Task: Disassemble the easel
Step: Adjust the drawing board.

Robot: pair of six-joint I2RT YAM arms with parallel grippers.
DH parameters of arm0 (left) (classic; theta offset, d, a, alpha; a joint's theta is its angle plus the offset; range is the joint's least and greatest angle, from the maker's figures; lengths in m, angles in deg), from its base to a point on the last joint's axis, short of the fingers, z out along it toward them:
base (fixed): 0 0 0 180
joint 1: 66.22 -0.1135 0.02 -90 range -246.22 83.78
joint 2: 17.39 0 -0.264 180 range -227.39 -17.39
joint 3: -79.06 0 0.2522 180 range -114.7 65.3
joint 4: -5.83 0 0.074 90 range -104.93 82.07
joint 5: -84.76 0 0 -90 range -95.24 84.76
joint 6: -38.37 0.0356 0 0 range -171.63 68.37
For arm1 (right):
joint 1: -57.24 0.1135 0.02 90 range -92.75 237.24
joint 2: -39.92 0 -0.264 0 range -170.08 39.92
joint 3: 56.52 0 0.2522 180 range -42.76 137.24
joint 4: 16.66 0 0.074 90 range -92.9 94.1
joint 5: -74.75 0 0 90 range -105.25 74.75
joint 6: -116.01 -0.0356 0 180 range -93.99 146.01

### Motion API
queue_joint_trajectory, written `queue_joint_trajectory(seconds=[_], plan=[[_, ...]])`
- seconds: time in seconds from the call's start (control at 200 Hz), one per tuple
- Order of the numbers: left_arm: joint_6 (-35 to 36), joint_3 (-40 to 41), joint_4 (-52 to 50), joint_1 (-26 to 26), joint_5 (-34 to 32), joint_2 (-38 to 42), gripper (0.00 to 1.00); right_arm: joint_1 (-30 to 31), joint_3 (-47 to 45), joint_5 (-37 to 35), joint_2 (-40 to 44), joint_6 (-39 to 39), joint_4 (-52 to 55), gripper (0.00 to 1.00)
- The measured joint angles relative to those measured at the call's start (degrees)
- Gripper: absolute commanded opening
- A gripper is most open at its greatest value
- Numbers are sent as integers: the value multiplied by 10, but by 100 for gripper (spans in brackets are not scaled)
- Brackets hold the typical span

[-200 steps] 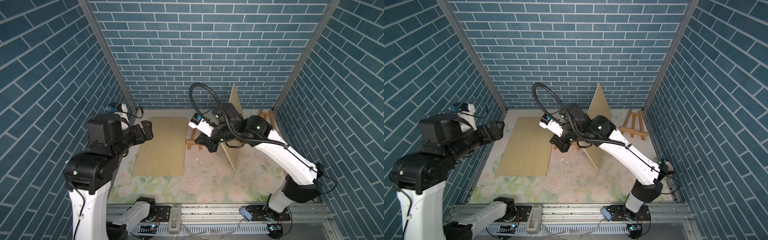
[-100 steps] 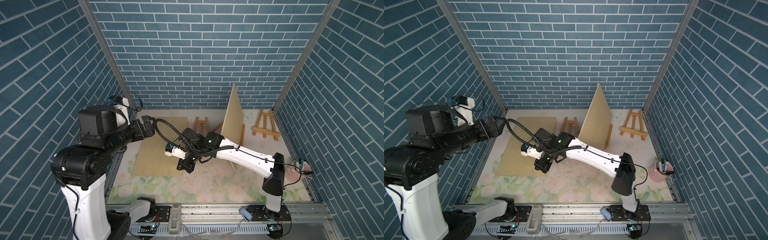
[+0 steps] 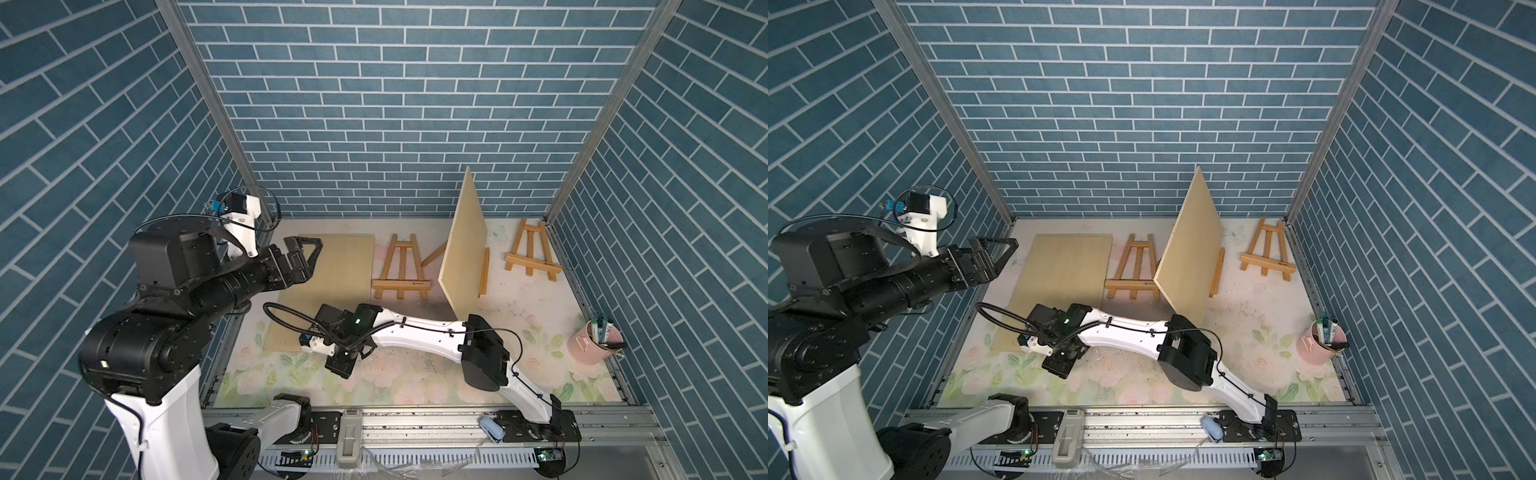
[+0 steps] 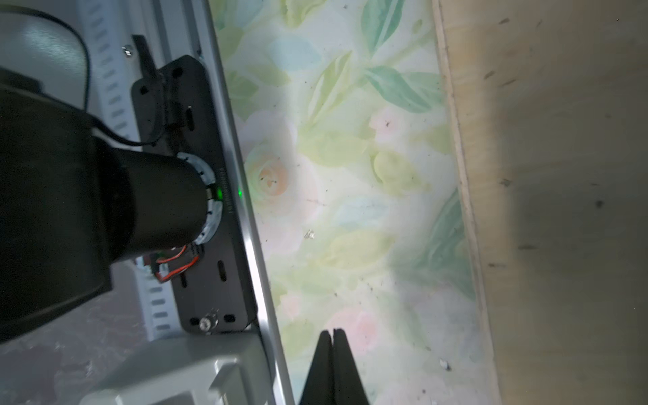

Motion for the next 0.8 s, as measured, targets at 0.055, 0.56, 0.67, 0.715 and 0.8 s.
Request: queue_joint_trajectory(seconds=[0.055,0.56,0.67,0.715,0.8], plan=[[1,0,0,0,4,-1,99,3,20,-13,-22,-1,2,0],[8,37,27,0,28,-2,99,14,92,-110,-104,-1,17,0],[9,46,33,0,30,-2,99,14,93,-131,-106,-1,17,0],[9,50,37,0,30,-2,100,14,93,-139,-106,-1,17,0],[8,54,43,0,29,-2,100,14,93,-156,-106,-1,17,0]])
